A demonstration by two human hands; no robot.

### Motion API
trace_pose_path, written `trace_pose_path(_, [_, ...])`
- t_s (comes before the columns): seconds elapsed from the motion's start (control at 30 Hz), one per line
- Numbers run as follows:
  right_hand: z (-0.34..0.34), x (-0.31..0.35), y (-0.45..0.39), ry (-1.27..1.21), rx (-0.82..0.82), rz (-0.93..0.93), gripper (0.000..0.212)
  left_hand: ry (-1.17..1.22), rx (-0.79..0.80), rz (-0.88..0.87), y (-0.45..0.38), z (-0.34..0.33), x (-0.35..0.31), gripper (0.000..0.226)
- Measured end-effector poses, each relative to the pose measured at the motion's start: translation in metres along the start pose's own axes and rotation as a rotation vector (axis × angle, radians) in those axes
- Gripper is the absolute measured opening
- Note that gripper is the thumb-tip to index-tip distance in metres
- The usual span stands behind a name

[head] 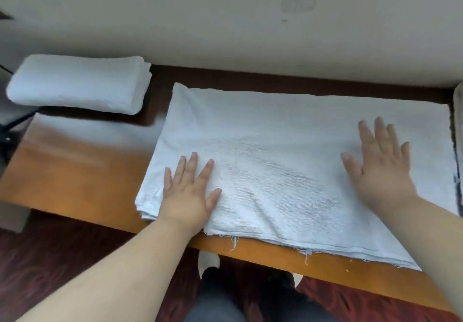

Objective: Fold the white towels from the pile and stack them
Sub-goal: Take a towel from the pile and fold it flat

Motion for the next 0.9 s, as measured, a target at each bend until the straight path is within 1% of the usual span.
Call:
trace_pose_path(0.07, [-0.026,0.026,0.020,0.126,0.107,0.084,0.074,0.052,0.010,0.194,0.001,-0.004,0.042,0.074])
trace_pose_path(0.1, [-0.033,0.029,0.024,0.171,0.148,0.091,0.075,0.071,0.032,0.249,0.003,-0.008,0.061,0.077])
trace_pose_path(0.13, [-0.033,0.029,0.021,0.187,0.171,0.074,0.077,0.082,0.049,0.255,0.006,-0.010,0.073,0.078])
trace_pose_path(0.17, [-0.027,0.030,0.015,0.172,0.169,0.029,0.080,0.089,0.055,0.221,0.007,-0.010,0.079,0.078])
trace_pose_path(0.23, [-0.003,0.046,-0.008,0.070,0.084,-0.085,0.086,0.175,0.032,0.165,0.006,-0.004,0.083,0.073])
trace_pose_path(0.27, [0.010,0.068,-0.023,0.026,0.010,-0.087,0.086,0.280,0.000,0.188,0.003,0.002,0.086,0.067])
trace_pose_path(0.3, [0.021,0.101,-0.040,-0.011,-0.058,-0.027,0.080,0.407,-0.043,0.247,-0.001,0.009,0.093,0.059])
trace_pose_path(0.33, [0.029,0.141,-0.059,-0.050,-0.102,0.078,0.070,0.534,-0.081,0.328,-0.006,0.014,0.103,0.051])
trace_pose_path(0.37, [0.031,0.185,-0.079,-0.099,-0.120,0.196,0.057,0.638,-0.094,0.411,-0.010,0.015,0.113,0.047])
trace_pose_path(0.4, [0.028,0.230,-0.100,-0.153,-0.104,0.305,0.045,0.686,-0.091,0.465,-0.014,0.012,0.120,0.046])
trace_pose_path(0.43, [0.022,0.271,-0.122,-0.175,-0.066,0.398,0.039,0.686,-0.091,0.464,-0.017,0.010,0.124,0.044])
trace_pose_path(0.47, [0.015,0.306,-0.146,-0.160,-0.021,0.474,0.043,0.653,-0.103,0.415,-0.017,0.009,0.124,0.037])
trace_pose_path(0.53, [0.004,0.357,-0.194,-0.059,0.083,0.554,0.064,0.587,-0.173,0.287,-0.012,0.011,0.119,0.013])
trace_pose_path(0.57, [-0.002,0.373,-0.215,-0.001,0.140,0.577,0.069,0.577,-0.198,0.256,-0.010,0.010,0.118,0.014])
trace_pose_path(0.6, [-0.010,0.384,-0.233,0.054,0.202,0.606,0.068,0.585,-0.193,0.245,-0.009,0.007,0.119,0.022])
trace_pose_path(0.63, [-0.019,0.393,-0.247,0.125,0.276,0.648,0.062,0.602,-0.182,0.235,-0.008,0.003,0.121,0.026])
trace_pose_path(0.73, [-0.044,0.408,-0.266,0.361,0.481,0.767,0.032,0.656,-0.229,0.142,-0.004,0.006,0.122,0.031])
trace_pose_path(0.8, [-0.050,0.416,-0.268,0.419,0.521,0.799,0.017,0.704,-0.240,0.096,0.000,0.012,0.123,0.031])
trace_pose_path(0.83, [-0.051,0.421,-0.269,0.445,0.520,0.822,0.014,0.715,-0.240,0.087,0.001,0.014,0.123,0.031])
trace_pose_path(0.9, [-0.053,0.429,-0.269,0.496,0.526,0.863,0.016,0.715,-0.234,0.079,0.001,0.019,0.125,0.031])
Point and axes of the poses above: each hand's wrist, its own y-axis away from the middle knuckle, its own z-axis out of the back of the hand, x = y × z, the point moved 8 cm from there along -y, towards the middle knuckle, and after that the axes turned 14 degrees about z, right-handed, at the moved point
